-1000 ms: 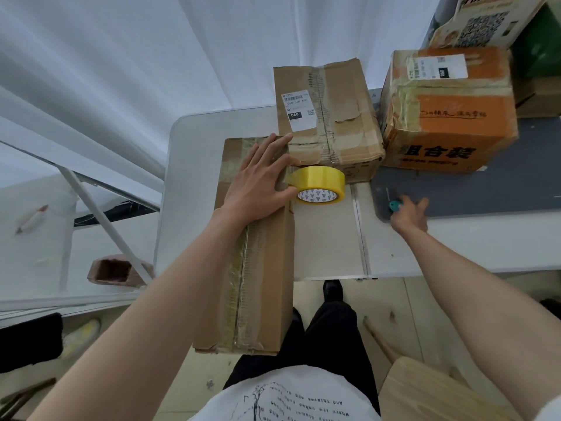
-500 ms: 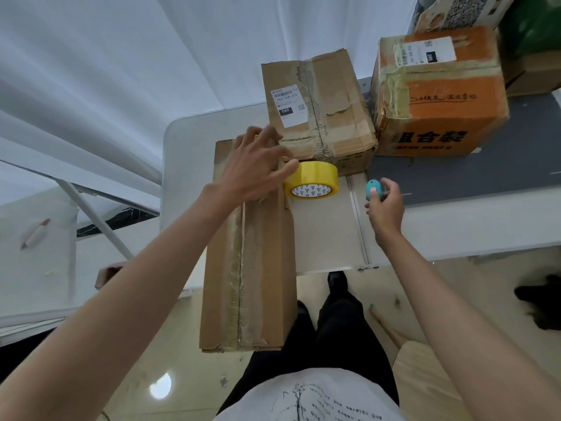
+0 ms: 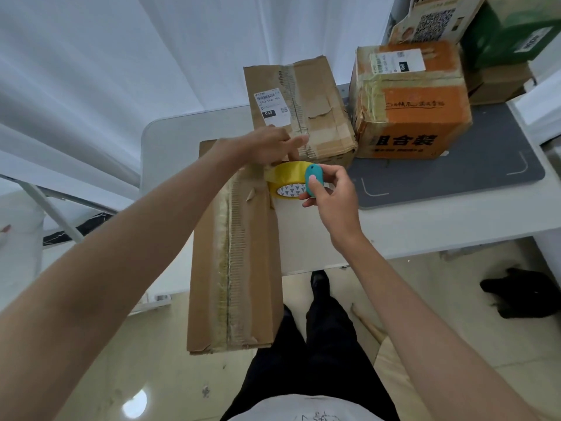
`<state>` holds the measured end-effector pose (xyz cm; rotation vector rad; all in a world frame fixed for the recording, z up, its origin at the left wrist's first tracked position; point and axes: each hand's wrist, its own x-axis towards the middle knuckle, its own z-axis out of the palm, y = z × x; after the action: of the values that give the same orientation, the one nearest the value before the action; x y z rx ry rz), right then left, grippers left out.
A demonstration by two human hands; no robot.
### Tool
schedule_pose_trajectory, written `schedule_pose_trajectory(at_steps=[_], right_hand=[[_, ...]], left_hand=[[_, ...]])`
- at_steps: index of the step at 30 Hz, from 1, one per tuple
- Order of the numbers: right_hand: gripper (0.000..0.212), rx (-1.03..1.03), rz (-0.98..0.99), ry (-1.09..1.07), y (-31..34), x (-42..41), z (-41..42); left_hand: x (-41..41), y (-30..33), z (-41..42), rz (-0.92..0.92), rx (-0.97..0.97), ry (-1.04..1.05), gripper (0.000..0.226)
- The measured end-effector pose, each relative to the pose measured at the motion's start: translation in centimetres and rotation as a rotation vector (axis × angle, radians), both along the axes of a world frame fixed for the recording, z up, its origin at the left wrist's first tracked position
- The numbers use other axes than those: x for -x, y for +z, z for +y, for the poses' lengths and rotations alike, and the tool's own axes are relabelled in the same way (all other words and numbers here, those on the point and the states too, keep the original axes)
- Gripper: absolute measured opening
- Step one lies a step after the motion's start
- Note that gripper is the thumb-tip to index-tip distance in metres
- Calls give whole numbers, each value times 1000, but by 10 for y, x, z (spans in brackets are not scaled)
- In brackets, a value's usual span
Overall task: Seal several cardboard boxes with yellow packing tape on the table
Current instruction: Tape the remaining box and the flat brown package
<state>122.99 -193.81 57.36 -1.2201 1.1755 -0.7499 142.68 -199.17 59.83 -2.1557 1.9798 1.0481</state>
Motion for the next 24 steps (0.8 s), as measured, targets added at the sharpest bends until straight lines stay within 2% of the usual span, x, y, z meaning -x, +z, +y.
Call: schedule_pose_trajectory(at_steps=[6,12,14,17,21,24], right_hand=[[18,-69,-16,80,3,-8,-1],[25,-158,-113,42,13,-6,-3],[28,-148,-133,41,16,-2,-6],[22,-157,-126,19,18,1,-11],[19,-203,-111,53,21,1,-15],[21,-160,20,144,26,-3,-14]], left_hand=[[7,21,-20,-42,-261,-84,64],[10,29,-20,13,-351,-38,69],[10,30,-21,-3,-353,-54,57],[5,29,-27,-63,-358,-134,35],[3,24,-38,-166,-390,-215,36],[5,24,-40,-171,-371,-221,26]])
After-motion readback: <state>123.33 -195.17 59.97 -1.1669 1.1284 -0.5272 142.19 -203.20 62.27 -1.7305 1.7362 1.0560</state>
